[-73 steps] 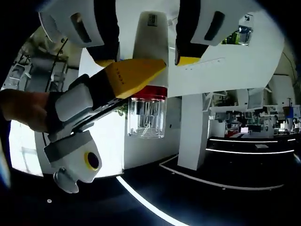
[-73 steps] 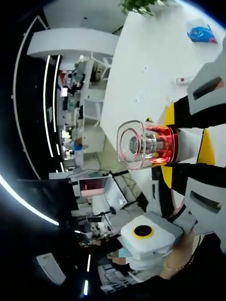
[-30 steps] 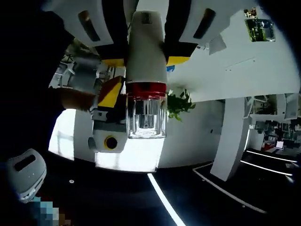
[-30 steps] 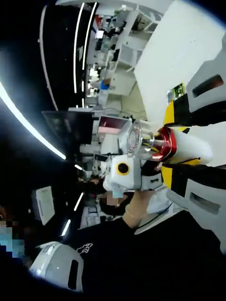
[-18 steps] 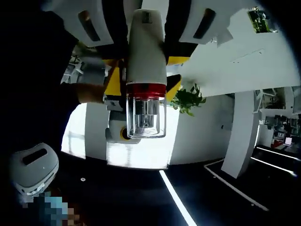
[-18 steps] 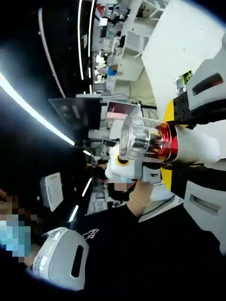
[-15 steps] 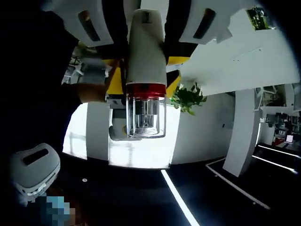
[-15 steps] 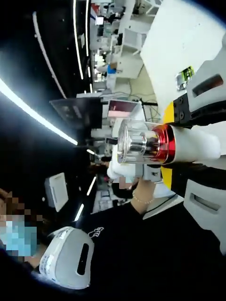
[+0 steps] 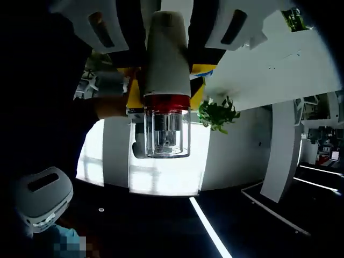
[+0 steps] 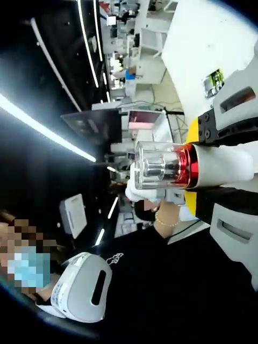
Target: Arrange the skincare products in the storage area until every visible bottle or jar stands upright without overlapping.
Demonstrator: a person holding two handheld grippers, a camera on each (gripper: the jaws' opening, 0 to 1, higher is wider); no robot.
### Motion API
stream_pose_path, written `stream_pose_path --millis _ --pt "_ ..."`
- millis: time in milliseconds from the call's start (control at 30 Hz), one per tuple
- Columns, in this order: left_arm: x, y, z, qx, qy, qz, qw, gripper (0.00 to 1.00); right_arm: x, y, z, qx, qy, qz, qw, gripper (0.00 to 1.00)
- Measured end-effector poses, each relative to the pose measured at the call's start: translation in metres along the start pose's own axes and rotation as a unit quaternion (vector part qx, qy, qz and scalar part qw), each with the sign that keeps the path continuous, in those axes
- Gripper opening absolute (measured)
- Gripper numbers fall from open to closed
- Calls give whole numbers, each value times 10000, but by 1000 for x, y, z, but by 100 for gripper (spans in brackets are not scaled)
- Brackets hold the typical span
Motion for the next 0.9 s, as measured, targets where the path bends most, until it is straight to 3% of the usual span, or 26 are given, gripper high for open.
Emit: stream_pose_path --millis 333,600,767,900 --pt "8 -7 17 -258 67 -167 9995 29 -7 7 13 302 220 98 9993 20" --pt "7 -24 44 -417 -92 -542 9976 37 -11 26 38 466 255 145 9985 20" --pt "-6 -41 61 -439 -161 -1120 9926 52 -14 40 61 421 264 269 9984 20" --pt "-25 -57 73 -549 -66 -1770 9827 70 -20 53 80 383 220 368 9983 20"
Point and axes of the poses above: the point that each gripper's makers call its tool centre point, and the gripper's own axes: x roughly forward along the fingers, y roughly to its right, z roughly out of its underside, the point moved 1 cm from there along -x, roughly backward along the fingers, and after that the axes turned 3 degrees about -x, right-handed, at the moved point
